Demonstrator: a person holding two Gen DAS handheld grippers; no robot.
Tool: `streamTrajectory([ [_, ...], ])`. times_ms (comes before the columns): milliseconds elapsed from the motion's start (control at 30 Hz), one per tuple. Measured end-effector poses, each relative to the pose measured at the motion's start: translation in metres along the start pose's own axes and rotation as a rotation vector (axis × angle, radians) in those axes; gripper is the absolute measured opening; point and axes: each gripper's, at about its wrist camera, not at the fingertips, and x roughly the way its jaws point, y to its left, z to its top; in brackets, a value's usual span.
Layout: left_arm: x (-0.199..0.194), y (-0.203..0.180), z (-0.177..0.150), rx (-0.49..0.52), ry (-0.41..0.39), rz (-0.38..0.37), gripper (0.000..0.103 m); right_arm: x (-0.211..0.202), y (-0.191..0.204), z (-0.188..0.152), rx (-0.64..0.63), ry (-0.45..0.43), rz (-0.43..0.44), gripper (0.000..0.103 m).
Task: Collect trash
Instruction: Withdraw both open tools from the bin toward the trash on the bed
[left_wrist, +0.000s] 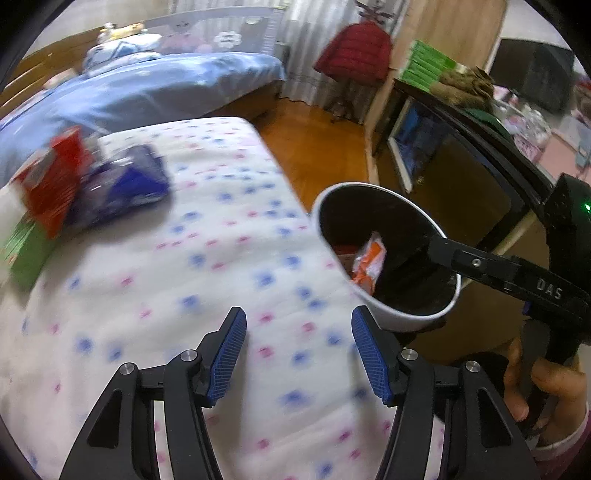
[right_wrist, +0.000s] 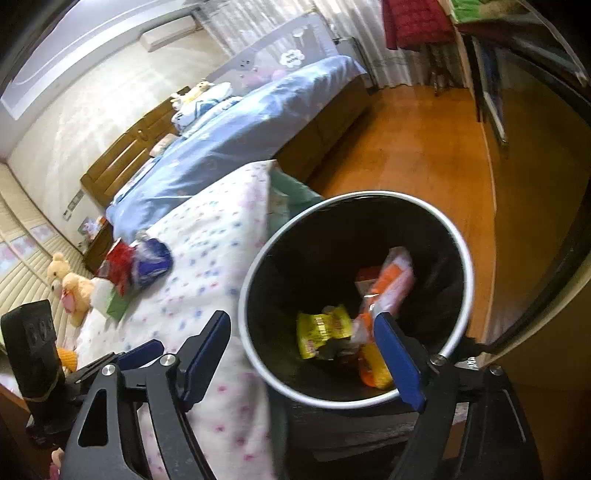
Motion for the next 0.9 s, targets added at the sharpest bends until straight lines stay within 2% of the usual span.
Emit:
streamTrajectory([
  [167,-0.027,0.026,-0.014,-0.058,-0.023,0.037,0.062,0.002,0.028,-0.005,-0.034,-0.012,0.038,0.085],
  [533,-0.073,0.076,-0.031,-0.143,-0.068,0.138,0.063,0.030,0.086,-0.017,-0.131,0.042,0.112,0.085],
  [900,-0.096,0.125,-0.037,-0.235,-0.078,0.202,0.063,0.063,0.125,-0.021,-0.202,0.085,0.153,0.085],
])
